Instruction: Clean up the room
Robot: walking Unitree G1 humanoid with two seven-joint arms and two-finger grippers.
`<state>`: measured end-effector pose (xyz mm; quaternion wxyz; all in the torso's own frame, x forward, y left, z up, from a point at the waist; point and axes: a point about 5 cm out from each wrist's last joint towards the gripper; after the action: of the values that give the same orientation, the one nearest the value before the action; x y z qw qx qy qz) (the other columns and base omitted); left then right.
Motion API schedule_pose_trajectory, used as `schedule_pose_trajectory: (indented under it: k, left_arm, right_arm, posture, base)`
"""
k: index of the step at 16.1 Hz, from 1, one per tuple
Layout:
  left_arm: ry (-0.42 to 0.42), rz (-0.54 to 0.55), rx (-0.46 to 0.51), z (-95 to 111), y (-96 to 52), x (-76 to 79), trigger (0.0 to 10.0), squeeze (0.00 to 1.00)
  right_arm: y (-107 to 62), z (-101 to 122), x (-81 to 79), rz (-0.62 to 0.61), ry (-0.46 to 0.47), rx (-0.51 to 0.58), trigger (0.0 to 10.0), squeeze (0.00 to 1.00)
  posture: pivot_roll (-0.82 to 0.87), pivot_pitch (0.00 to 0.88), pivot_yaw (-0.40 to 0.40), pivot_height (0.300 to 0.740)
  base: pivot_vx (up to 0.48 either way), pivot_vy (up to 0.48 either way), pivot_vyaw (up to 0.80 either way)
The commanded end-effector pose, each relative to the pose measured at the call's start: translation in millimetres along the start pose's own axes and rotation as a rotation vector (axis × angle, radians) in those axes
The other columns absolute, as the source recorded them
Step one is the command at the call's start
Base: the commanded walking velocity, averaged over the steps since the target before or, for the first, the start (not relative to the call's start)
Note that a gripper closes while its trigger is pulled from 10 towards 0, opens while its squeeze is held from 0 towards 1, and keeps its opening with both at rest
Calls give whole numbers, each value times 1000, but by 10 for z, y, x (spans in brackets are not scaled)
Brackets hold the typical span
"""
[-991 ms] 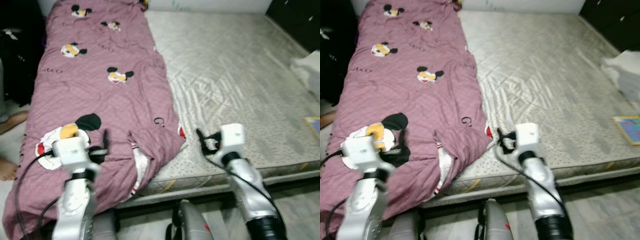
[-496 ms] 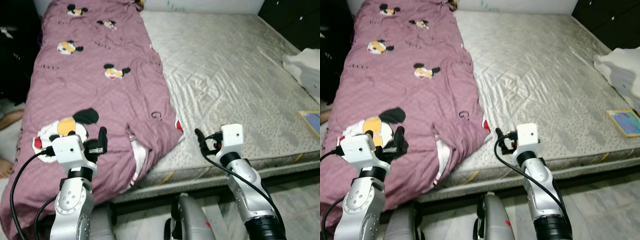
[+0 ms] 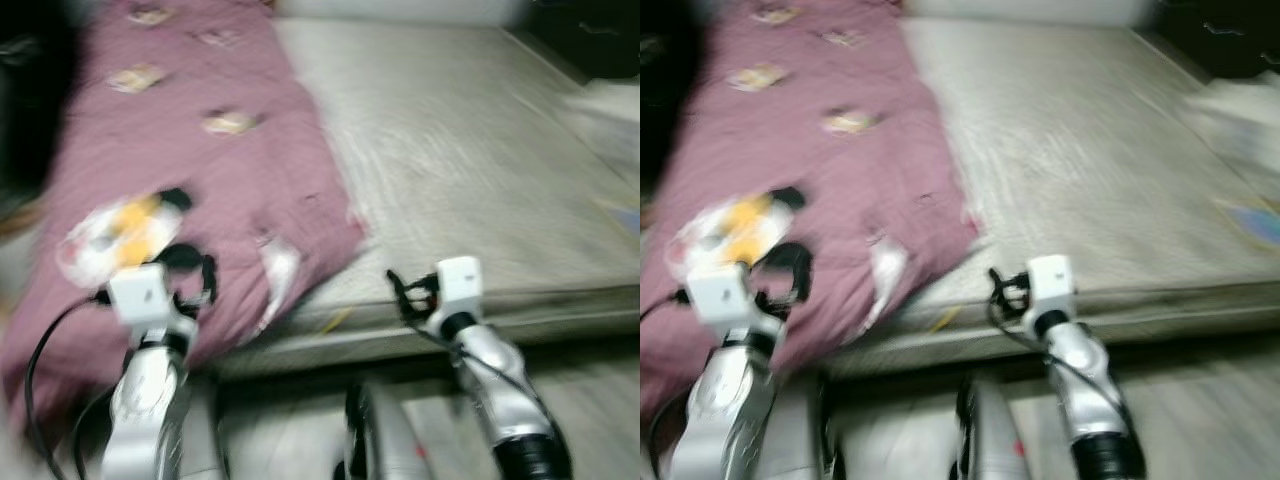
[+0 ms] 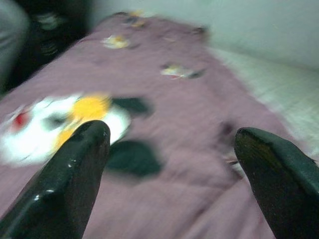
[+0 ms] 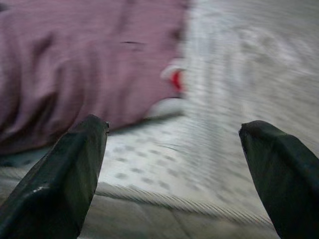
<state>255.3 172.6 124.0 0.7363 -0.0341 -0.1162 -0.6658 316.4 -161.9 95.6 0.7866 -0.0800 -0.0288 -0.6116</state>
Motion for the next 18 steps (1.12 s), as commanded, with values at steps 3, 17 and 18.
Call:
schedule_pose_trajectory:
  k: [3, 17, 18]
  left_arm:
    - [11, 19, -43, -87, -38, -46, 10000, 0]
    - [23, 0, -29, 1, -14, -50, 10000, 0]
    - [30, 0, -27, 20, -17, -70, 10000, 0]
  right_arm:
    - [-18, -54, -44, 1, 23, -10, 10000, 0]
    - [406, 139, -617, 291, 84, -123, 10000, 0]
    - [454, 137, -669, 281, 96, -151, 10000, 0]
  posture:
    - [-12, 144, -90, 534]
    - [52, 145, -66, 534]
    - [62, 150, -56, 534]
  base:
    - [0, 0, 529]
    - [0, 0, 0]
    - [0, 0, 0]
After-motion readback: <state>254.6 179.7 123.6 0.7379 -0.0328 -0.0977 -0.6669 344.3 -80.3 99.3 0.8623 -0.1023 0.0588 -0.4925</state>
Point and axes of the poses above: a point about 5 cm out from each wrist's last joint towards the gripper, its own y axis pointing out of the wrist towards the gripper, its own z axis along the axis of the wrist's last joint, x = y × z, and after that the axes turned 4 degrees about -y, right-handed
